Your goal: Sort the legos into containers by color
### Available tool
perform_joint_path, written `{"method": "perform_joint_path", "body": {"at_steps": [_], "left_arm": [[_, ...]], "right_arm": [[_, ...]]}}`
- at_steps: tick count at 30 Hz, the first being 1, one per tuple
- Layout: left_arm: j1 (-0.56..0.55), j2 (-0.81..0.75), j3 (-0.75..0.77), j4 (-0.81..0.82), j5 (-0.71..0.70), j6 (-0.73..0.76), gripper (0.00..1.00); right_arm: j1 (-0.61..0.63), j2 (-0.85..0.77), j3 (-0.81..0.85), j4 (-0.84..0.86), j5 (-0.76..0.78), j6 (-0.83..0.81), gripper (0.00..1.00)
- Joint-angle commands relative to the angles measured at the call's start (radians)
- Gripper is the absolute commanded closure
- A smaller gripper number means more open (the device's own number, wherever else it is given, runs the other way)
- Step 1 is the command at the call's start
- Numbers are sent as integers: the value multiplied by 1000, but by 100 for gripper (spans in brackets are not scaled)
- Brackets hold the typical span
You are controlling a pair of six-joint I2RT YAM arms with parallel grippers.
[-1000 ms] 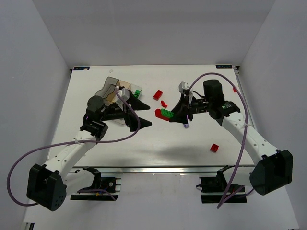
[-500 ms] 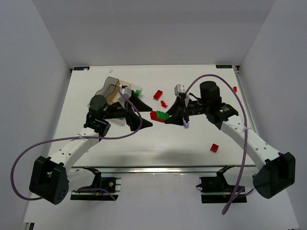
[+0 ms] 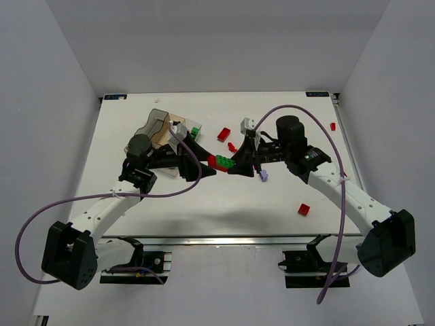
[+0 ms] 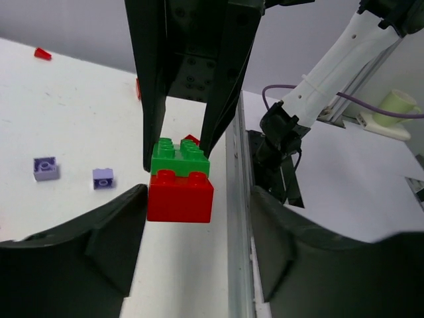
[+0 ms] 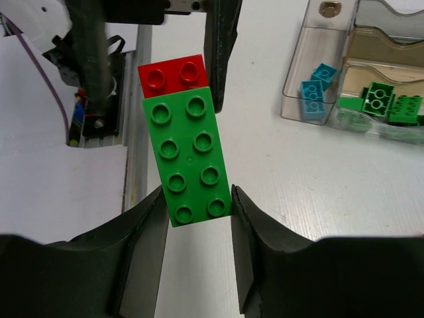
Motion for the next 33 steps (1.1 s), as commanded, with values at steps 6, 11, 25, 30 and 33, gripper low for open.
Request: {"method": "perform_joint_path", "body": {"at_steps": [6,11,25,30,33], "left_arm": [[2,3,24,-41,-12,43,42],[2,0,22,-41,-24,46,60],[2,-2,33,-81,-16,79,100],[2,-2,44,-127,-16,112,100],[2,1,50,-149,-19,128,100]], "right_arm": [[7,-23,10,72,29,60,100],[9,-34,-1,77,21,65,100],[-39,-66,-20,103,7,116,100],[-88,-71,-6,109,-8,132,100],[-98,-73,-1,117,-28,151,100]]}}
